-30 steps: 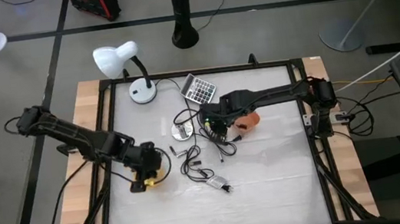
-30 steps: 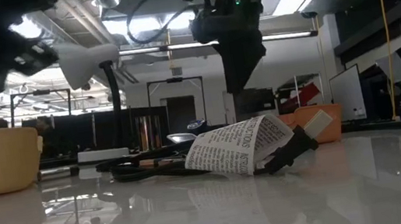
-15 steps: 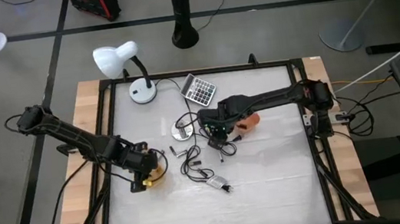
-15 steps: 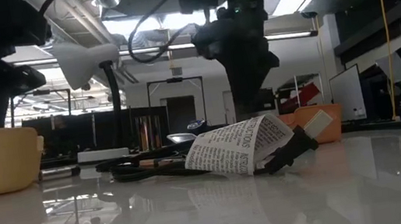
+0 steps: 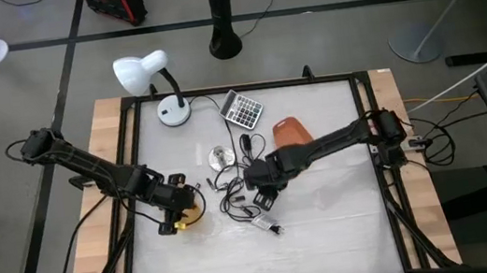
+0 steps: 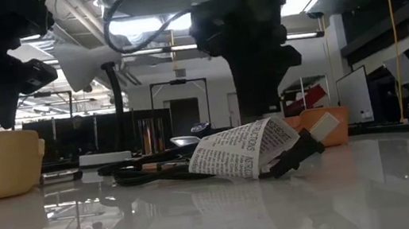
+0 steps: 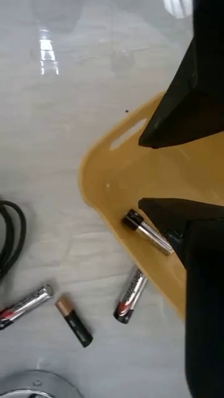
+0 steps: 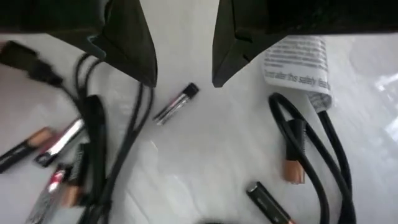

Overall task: Sort batteries
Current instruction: Put the silver battery into the yellow bin

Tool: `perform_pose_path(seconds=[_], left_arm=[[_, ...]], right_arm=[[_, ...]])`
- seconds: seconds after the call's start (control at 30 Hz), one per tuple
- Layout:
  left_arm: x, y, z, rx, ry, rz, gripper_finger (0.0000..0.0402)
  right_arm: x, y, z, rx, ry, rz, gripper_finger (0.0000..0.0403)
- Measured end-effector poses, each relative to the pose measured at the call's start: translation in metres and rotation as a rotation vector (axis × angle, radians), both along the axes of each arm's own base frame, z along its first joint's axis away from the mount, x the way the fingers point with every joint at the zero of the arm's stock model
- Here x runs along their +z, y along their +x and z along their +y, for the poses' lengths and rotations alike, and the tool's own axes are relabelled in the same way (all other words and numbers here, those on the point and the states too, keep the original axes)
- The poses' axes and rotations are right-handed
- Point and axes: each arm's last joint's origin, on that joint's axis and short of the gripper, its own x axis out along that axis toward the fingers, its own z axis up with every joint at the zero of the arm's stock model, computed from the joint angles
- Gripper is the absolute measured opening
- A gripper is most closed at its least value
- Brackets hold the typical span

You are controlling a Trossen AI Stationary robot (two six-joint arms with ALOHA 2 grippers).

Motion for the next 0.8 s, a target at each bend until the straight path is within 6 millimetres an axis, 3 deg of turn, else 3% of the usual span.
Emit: perform_pose_path(seconds=[0.33,0.8], left_arm=[[0.001,0.002,-0.001,0.01,-0.012,-0.015,0.0132],[0.001,0.002,-0.001,0.023,-0.022,-0.016,0.0132]], right_arm=[[-0.036,0.006,0.015,-0.076,-0.034,0.074,0.0149],[-0.056,0.014,0.015,-0.136,-0.036,0.084,0.0136]])
